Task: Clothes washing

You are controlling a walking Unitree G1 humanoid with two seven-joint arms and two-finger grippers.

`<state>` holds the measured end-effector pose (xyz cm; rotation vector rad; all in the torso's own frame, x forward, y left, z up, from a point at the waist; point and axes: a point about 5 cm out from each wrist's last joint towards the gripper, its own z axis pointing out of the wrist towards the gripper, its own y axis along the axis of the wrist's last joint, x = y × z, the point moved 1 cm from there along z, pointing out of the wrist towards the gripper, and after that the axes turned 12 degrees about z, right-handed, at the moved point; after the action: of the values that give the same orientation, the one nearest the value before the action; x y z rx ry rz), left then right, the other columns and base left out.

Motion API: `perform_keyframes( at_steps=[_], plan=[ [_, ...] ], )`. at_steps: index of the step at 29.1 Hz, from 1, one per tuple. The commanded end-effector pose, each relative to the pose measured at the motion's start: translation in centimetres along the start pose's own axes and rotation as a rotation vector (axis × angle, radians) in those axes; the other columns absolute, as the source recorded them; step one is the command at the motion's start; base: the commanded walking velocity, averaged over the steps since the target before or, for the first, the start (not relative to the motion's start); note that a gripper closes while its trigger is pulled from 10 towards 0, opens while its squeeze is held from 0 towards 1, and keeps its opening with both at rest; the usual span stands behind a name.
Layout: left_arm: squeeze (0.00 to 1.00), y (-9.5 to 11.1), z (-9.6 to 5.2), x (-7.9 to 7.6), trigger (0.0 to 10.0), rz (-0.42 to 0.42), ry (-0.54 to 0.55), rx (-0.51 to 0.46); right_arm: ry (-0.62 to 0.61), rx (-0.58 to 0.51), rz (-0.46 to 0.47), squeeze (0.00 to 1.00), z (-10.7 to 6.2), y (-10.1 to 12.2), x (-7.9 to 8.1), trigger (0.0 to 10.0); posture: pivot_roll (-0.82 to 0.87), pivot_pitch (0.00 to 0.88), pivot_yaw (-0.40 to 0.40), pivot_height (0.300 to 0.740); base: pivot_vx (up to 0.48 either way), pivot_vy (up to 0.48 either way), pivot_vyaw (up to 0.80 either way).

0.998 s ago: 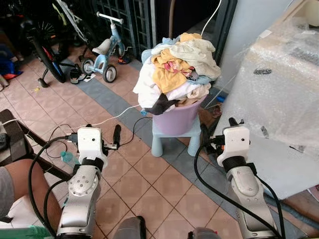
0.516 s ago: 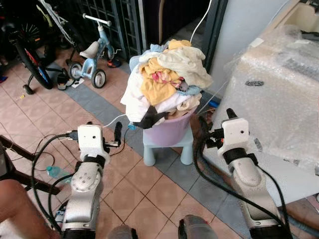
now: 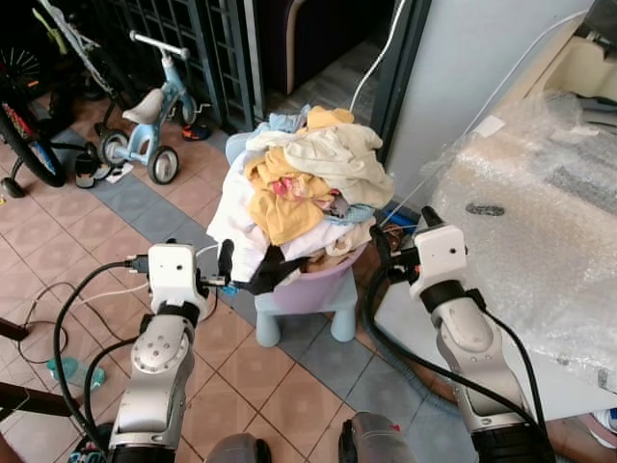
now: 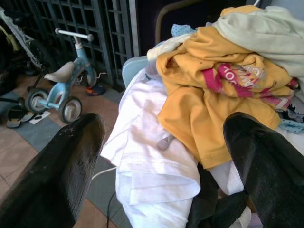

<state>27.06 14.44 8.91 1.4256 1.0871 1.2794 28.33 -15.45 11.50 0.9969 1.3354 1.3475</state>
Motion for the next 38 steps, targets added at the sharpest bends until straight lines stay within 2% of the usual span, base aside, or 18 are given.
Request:
perform_keyframes(
  at_steps=[1, 5, 14, 23, 27, 32, 33, 36, 38],
  plan=[
    [0.00, -0.1, -0.1, 0.7, 10.0, 0.012, 0.005, 0.003, 0.014, -0.016, 0.003, 0.00, 0.2, 0.3, 0.4, 10.0, -0.02, 0.111, 0.025, 0.740, 0.450, 0.000, 0.00],
    [0.00, -0.1, -0.1, 0.7, 10.0, 0.016, -0.003, 0.003, 0.014, -0.017, -0.006, 0.00, 0.2, 0.3, 0.3, 10.0, -0.03, 0.113, 0.029, 0.740, 0.450, 0.000, 0.00],
    [0.00, -0.2, 0.0, 0.8, 10.0, 0.013, 0.002, 0.018, 0.029, -0.004, -0.011, 0.00, 0.3, 0.0, 0.5, 10.0, -0.02, 0.126, 0.030, 0.740, 0.358, 0.312, 0.00],
    [0.00, 0.0, 0.0, 1.1, 10.0, 0.027, 0.015, 0.011, 0.193, 0.040, -0.022, 0.00, 1.0, -0.4, 1.9, 10.0, -0.01, 0.125, 0.034, 0.740, 0.030, 0.042, 0.00],
    [0.00, 0.0, -0.2, 1.3, 10.0, 0.032, 0.021, 0.013, 0.239, 0.034, -0.066, 0.00, 1.4, -0.2, 1.6, 10.0, -0.01, 0.125, 0.033, 0.740, 0.000, 0.000, 0.40],
    [0.00, 0.0, -0.3, 1.5, 10.0, 0.038, 0.038, 0.015, 0.194, 0.033, -0.088, 0.00, 2.6, 0.0, 0.9, 10.0, 0.01, 0.126, 0.038, 0.740, 0.000, 0.000, 0.78],
    [0.00, 0.1, -0.4, 1.6, 10.0, 0.039, 0.042, 0.017, 0.144, 0.041, -0.138, 0.00, 3.2, 0.0, 0.5, 10.0, 0.01, 0.129, 0.041, 0.740, 0.000, 0.000, 0.00],
    [0.00, 0.0, -0.5, 1.7, 10.0, 0.040, 0.042, 0.020, 0.100, 0.058, -0.115, 0.00, 3.9, 0.0, 0.2, 10.0, 0.02, 0.128, 0.042, 0.740, 0.000, 0.000, 0.00],
    [0.00, 0.0, -0.5, 1.7, 10.0, 0.042, 0.040, 0.022, 0.080, 0.082, -0.135, 0.00, 4.3, -0.1, 0.2, 10.0, 0.02, 0.128, 0.042, 0.740, 0.000, 0.000, 0.00]
  ],
)
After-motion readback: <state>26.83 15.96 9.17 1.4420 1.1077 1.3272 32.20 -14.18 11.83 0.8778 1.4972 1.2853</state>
